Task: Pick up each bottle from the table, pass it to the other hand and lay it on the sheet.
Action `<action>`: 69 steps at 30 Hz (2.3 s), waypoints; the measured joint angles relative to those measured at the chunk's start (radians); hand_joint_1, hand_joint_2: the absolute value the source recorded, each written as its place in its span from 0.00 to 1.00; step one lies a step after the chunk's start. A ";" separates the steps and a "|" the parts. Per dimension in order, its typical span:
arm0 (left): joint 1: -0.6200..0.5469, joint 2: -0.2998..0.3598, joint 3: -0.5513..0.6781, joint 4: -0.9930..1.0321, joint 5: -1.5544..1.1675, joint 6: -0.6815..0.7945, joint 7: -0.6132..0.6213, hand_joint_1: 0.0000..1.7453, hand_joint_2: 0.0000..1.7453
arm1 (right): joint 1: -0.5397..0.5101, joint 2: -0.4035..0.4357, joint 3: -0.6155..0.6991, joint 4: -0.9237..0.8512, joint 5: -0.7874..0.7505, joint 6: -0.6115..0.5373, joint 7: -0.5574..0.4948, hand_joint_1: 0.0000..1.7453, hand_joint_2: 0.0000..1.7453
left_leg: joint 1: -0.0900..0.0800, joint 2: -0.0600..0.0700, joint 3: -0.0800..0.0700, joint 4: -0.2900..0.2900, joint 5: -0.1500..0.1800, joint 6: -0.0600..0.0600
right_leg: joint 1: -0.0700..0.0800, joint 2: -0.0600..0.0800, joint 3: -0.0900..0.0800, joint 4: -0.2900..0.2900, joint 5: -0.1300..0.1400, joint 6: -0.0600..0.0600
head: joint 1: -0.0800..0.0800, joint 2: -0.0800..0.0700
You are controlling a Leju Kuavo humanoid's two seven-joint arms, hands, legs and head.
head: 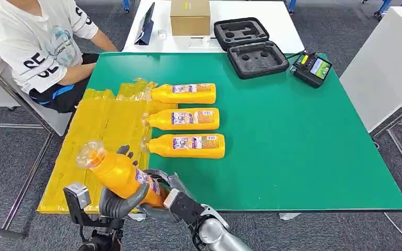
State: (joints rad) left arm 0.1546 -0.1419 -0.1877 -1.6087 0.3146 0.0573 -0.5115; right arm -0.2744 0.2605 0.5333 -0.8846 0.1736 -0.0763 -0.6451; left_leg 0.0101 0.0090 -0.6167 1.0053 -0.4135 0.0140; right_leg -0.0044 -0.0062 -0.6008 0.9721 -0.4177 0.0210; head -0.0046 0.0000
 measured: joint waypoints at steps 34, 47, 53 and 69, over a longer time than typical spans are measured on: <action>0.012 0.019 0.016 -0.005 0.040 -0.024 -0.021 1.00 1.00 | 0.001 -0.007 0.017 0.003 0.095 -0.114 0.010 0.00 0.00 | 0.000 0.000 0.000 0.000 0.000 0.000 | 0.000 0.000 0.000 0.000 0.000 0.000 | 0.000 0.000; 0.012 0.019 0.029 -0.014 -0.142 0.169 -0.082 1.00 1.00 | 0.061 -0.038 0.016 -0.237 0.079 -0.254 -0.027 0.00 0.00 | 0.000 0.000 0.000 0.000 0.000 0.000 | 0.000 0.000 0.000 0.000 0.000 0.000 | 0.000 0.000; 0.000 0.019 0.058 -0.020 -0.251 0.262 -0.098 1.00 1.00 | 0.089 -0.052 0.023 -0.406 0.053 -0.434 -0.053 0.00 0.00 | 0.000 0.000 0.000 0.000 0.000 0.000 | 0.000 0.000 0.000 0.000 0.000 0.000 | 0.000 0.000; -0.181 0.101 0.081 0.098 -0.792 0.335 0.034 1.00 1.00 | 0.077 -0.107 0.156 -0.519 0.005 -0.490 -0.054 0.00 1.00 | 0.000 0.001 0.000 0.000 0.001 0.000 | 0.000 0.000 0.000 0.000 0.001 0.000 | -0.001 0.000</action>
State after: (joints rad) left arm -0.0265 -0.0412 -0.1068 -1.5110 -0.4776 0.3925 -0.4776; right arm -0.1977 0.1537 0.6894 -1.4034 0.1785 -0.5665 -0.6989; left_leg 0.0106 0.0096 -0.6170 1.0053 -0.4129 0.0139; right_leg -0.0043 -0.0063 -0.6012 0.9724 -0.4171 0.0208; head -0.0053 0.0000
